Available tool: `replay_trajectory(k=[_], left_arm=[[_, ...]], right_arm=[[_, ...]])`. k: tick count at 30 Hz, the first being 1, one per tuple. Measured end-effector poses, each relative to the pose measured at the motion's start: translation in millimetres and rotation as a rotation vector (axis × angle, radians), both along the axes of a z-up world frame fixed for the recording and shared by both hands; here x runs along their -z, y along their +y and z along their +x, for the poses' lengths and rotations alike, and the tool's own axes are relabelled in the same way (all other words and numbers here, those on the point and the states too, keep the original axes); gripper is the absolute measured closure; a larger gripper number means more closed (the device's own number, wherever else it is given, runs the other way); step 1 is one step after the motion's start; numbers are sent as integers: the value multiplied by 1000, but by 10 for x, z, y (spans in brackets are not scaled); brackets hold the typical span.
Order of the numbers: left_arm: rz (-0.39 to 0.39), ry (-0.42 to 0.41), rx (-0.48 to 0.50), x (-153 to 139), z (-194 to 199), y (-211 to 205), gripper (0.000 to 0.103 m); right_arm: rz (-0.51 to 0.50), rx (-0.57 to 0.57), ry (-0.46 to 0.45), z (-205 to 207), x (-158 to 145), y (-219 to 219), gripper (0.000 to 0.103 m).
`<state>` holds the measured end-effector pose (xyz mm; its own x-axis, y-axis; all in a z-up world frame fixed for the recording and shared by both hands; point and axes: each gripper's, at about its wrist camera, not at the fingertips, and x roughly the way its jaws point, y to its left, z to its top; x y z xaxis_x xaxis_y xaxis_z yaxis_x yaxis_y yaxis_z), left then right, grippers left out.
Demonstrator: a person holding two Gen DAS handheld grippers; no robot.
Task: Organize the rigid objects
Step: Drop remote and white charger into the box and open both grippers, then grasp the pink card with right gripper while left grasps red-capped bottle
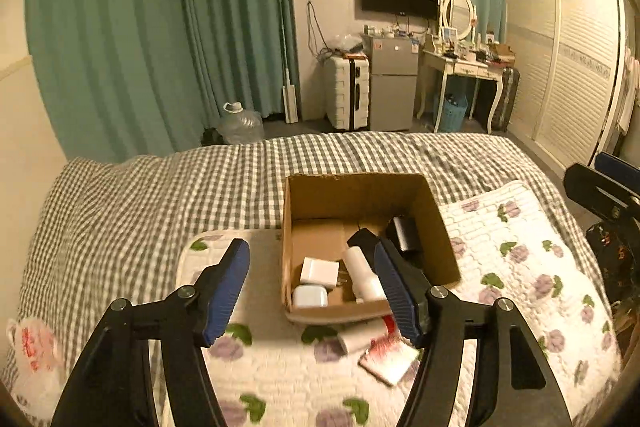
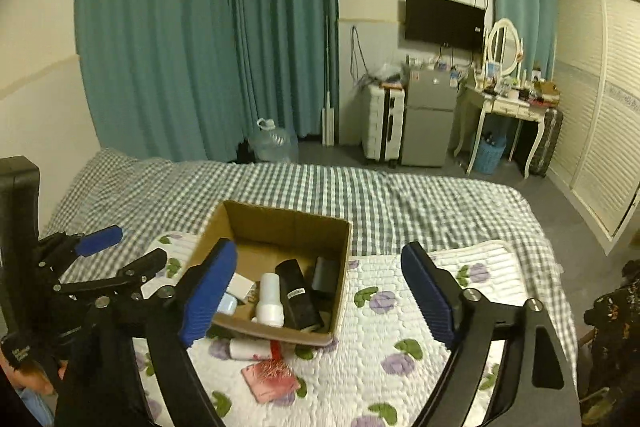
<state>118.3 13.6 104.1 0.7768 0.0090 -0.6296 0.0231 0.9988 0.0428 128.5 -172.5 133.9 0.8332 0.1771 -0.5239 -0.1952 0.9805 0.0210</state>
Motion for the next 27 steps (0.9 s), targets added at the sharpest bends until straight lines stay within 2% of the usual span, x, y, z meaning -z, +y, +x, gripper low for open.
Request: replay_trajectory(k=[3, 7, 10, 14, 20, 23, 27], left_arm=[[-22, -2, -1, -50, -214, 21, 35], [-29, 8, -2, 66, -417, 44, 35], [-22, 34, -11, 289, -510, 52, 35], [-18, 89, -34, 760, -525, 94, 35], [8, 187, -69, 1459, -379, 105, 35], [65, 201, -80, 1669, -281, 73, 35], [51, 233, -102, 1866, -140, 145, 35]], right_arm=[[-6, -4, -28, -308, -90, -5, 7], [3, -11, -29, -531, -41, -3, 6], [21, -16, 1, -591, 143, -5, 6], [-6, -31, 66, -542, 573, 93, 6], [-62, -89, 193, -365, 1506, 307, 6], [-63, -110, 277, -221, 2008, 387, 6], [-40, -137, 357, 16, 2395, 489, 6]])
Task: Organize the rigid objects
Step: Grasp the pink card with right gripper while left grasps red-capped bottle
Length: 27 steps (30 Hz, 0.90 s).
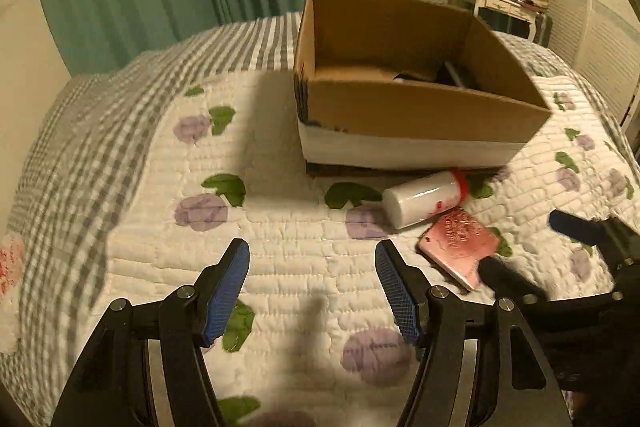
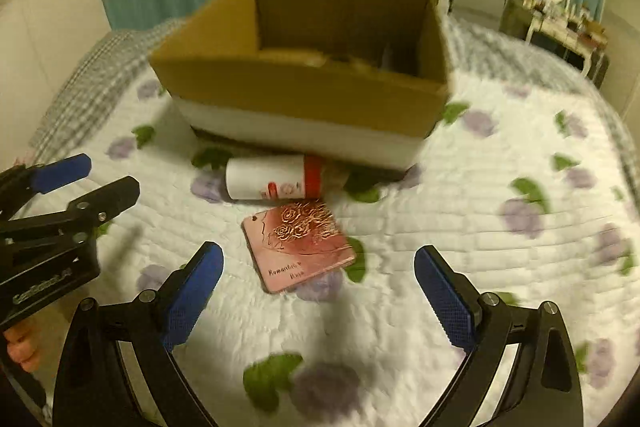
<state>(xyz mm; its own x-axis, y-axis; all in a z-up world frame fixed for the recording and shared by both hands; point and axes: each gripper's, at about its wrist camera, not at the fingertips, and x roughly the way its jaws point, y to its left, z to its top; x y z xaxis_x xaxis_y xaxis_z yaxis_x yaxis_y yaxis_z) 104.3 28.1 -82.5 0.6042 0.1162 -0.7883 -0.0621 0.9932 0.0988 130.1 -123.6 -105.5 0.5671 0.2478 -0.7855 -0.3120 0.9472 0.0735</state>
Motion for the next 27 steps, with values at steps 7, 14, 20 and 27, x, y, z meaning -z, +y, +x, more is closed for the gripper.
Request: replay_trajectory(k=[7, 14, 20, 27], left_arm=[[-27, 19, -36, 184, 272, 75, 35], [-8, 35, 20, 239, 321, -194, 35], [-43, 43, 83, 220, 330, -506, 35], [-56, 64, 137, 300, 472, -756, 35]], right_arm=[[-5, -71, 104, 363, 552, 228, 6], [2, -77, 51, 278, 544, 67, 26], [27, 30, 3, 159, 299, -379, 29], [47, 120, -29, 224, 186, -743, 76]])
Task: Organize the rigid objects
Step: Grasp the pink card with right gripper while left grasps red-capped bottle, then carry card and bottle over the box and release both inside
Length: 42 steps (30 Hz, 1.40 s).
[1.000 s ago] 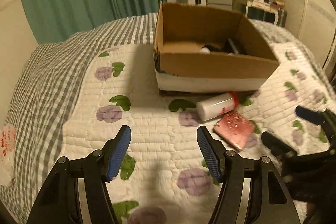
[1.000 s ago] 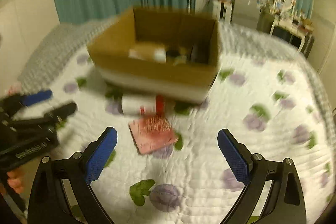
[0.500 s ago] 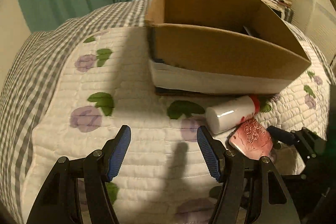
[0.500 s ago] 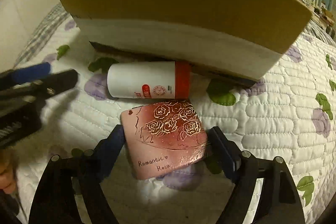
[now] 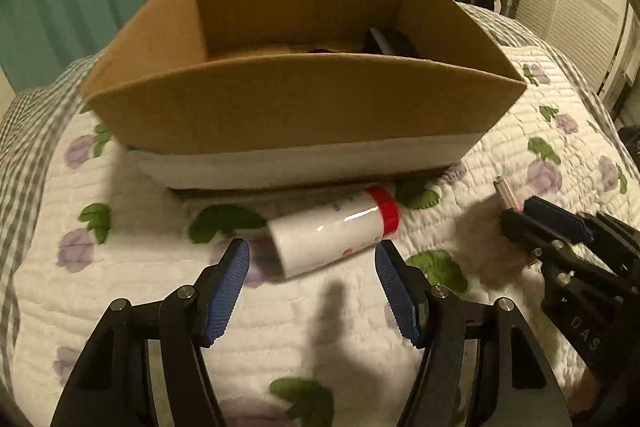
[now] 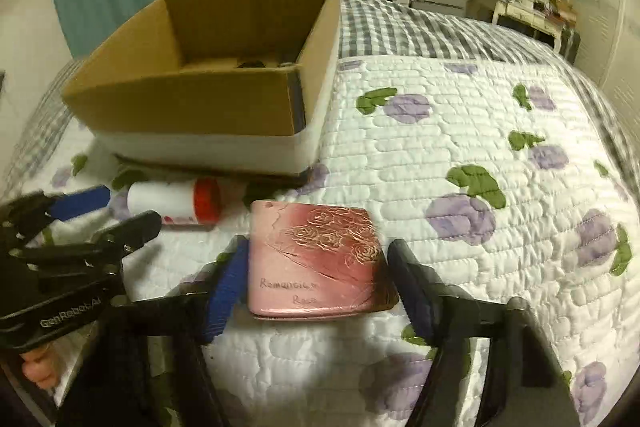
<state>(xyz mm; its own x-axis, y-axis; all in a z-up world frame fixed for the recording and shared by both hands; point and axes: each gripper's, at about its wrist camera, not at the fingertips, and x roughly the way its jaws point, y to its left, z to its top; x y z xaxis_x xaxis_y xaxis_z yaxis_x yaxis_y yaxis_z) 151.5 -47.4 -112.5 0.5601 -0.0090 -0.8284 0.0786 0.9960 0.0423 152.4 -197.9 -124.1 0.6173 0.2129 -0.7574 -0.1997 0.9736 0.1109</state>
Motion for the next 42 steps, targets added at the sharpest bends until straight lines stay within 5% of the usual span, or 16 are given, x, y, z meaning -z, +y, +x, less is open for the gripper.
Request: replay_trajectory(k=[11, 15, 18, 20, 22, 27, 28, 30, 31, 35, 38, 42], left_arm=[[-5, 56, 71, 251, 364, -100, 28], [16, 62, 158, 280, 276, -229, 30], [41, 60, 245, 253, 127, -389, 32], [74, 53, 279, 234, 60, -479, 37], [97, 51, 270, 214, 62, -485, 62], [42, 74, 205, 183, 178, -278, 62], [51, 74, 195, 199, 212, -216, 61], [57, 92, 170, 250, 260, -117, 61], [53, 90, 170, 262, 274, -113, 61], [47, 60, 181, 233, 280, -129, 66], [44, 29, 163, 151, 119, -68, 67], [-18, 19, 102, 44, -181, 155, 67]], right_arm=[[-132, -51, -13, 6, 146, 164, 70], [-70, -49, -45, -47, 58, 114, 102], [-107, -14, -70, -59, -23, 52, 103], [-60, 14, -44, -30, -40, -82, 103], [-34, 41, -19, -32, -44, -173, 103], [48, 49, 0, -78, -66, -290, 102], [66, 40, 10, -58, -55, -285, 99], [45, 46, 13, -62, -25, -270, 65], [36, 42, 20, -60, 5, -246, 58], [12, 14, 35, -14, 96, -170, 53], [-21, -7, 30, 13, 130, -79, 37], [-150, -26, 23, 17, 213, 118, 32]])
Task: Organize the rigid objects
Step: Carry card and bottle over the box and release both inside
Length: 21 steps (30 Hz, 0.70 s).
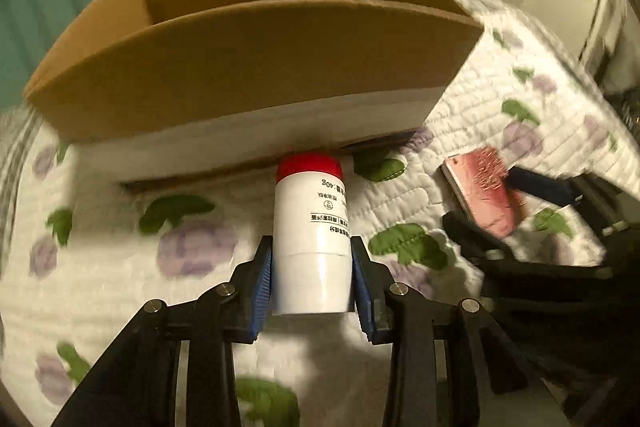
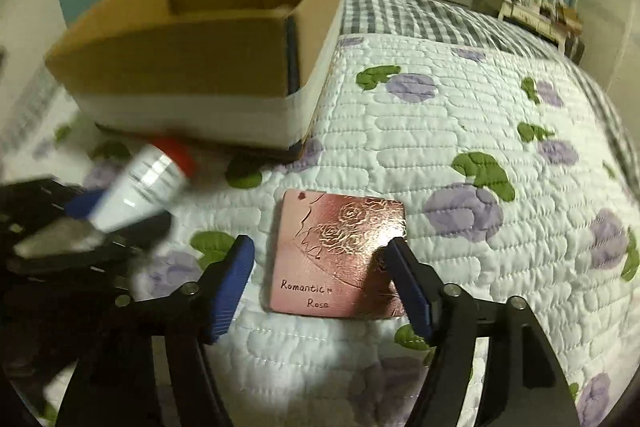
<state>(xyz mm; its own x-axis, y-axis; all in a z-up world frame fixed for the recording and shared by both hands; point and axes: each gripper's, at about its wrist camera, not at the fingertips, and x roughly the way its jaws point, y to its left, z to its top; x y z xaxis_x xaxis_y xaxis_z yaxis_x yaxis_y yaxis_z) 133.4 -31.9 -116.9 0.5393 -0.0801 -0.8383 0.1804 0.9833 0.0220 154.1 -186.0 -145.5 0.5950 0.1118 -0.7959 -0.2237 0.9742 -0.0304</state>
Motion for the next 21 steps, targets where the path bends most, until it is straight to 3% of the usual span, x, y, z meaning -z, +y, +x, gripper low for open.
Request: replay_trajectory(k=[2, 3, 4, 6, 9, 11, 14, 17, 21], left_arm=[[-20, -11, -22, -65, -119, 98, 67], [-23, -12, -28, -90, -156, 125, 67], [-26, -13, -33, -117, -210, 151, 67], [-33, -19, -40, -154, -300, 195, 67], [-37, -26, -41, -172, -374, 221, 67], [-36, -26, -36, -221, -450, 183, 67], [-34, -29, -22, -215, -464, 164, 67], [-39, -31, -12, -191, -444, 169, 67], [-41, -30, -1, -189, -351, 42, 67]], right_arm=[[-62, -12, -4, -18, 27, 72, 32], [-79, -16, -8, -26, 33, 87, 37], [-104, -15, -16, -42, 29, 94, 44], [-77, -20, -34, -94, -36, 39, 69], [-50, -16, -127, -248, -275, -33, 89], [-58, 10, -167, -295, -406, -114, 92], [17, 70, -158, -253, -477, -360, 92], [27, 139, -114, -125, -365, -501, 92], [151, 157, -65, 27, -224, -627, 93]])
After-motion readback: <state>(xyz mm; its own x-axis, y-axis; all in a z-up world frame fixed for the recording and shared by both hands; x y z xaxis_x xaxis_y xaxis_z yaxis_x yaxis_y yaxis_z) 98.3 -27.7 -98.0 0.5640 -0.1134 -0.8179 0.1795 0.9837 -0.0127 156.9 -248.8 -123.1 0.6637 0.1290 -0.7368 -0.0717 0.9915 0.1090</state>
